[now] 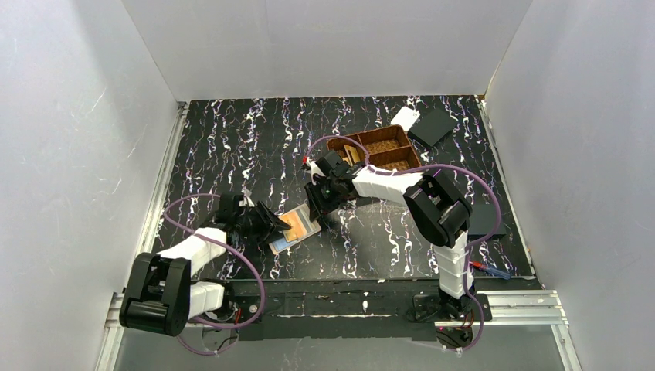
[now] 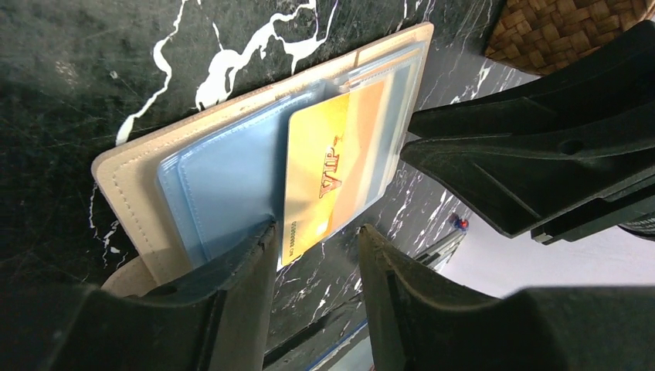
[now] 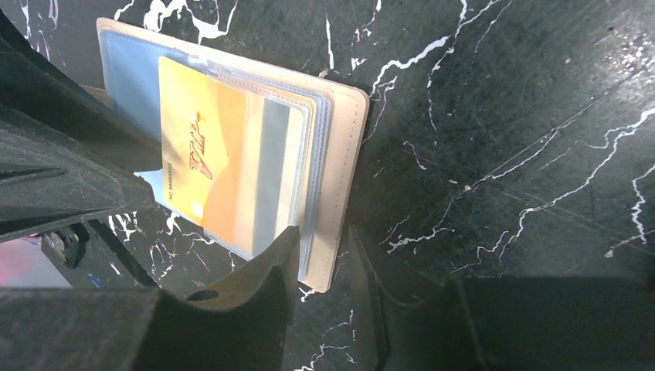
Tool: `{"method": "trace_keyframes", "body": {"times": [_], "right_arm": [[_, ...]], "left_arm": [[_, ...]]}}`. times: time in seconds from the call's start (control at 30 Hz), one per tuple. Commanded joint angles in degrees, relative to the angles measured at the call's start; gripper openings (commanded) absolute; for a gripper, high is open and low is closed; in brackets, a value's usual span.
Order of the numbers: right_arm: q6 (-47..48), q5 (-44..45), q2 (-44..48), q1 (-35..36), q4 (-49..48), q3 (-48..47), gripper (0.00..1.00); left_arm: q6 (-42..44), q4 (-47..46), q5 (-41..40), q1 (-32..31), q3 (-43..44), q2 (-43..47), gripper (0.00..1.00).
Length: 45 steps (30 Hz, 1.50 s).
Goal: Put the credit cards into the card holder
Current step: Insert the credit card into the card holder.
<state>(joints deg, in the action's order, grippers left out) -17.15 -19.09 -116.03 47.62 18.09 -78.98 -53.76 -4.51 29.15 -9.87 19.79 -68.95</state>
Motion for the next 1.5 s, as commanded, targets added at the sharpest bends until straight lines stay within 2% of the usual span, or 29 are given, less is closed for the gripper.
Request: {"method": "trace_keyframes", "body": {"times": [0.0, 0.4, 0.63, 0.9, 1.1, 1.27, 1.47], "right_arm": [[1.37, -1.42, -0.36, -0.33, 0.27, -1.34, 0.38], [-1.98, -6.06, -1.92, -0.24, -4.39, 0.11, 0.25], [-4.53, -9.62, -2.11, -0.15, -8.04, 1.32, 0.13], [-5.97, -11.43, -1.92, -0.15, -10.28, 2.71, 0.09], [-6.12, -11.36, -1.79, -0.15, -10.43, 2.74, 0.09], [-4.49, -9.36, -1.38, -0.24, -8.24, 1.49, 0.1], [-2.55, -5.64, -0.02, -0.24, -4.56, -0.6, 0.24]], "left_arm": [[4.15, 6.15, -1.82, 0.16, 2.48, -2.41, 0.42], [3.85, 2.23, -0.12, -1.31, 5.85, -8.74, 0.4], [4.99, 4.09, -3.24, -4.88, 10.59, -9.57, 0.36], [6.51, 6.87, -5.83, -7.32, 16.08, -14.92, 0.38], [8.54, 10.35, -6.98, -8.4, 18.8, -16.9, 0.4], [13.19, 16.3, -10.36, -8.59, 20.91, -14.44, 0.5], [14.37, 18.86, -9.69, -8.57, 21.51, -12.47, 0.56]]}}
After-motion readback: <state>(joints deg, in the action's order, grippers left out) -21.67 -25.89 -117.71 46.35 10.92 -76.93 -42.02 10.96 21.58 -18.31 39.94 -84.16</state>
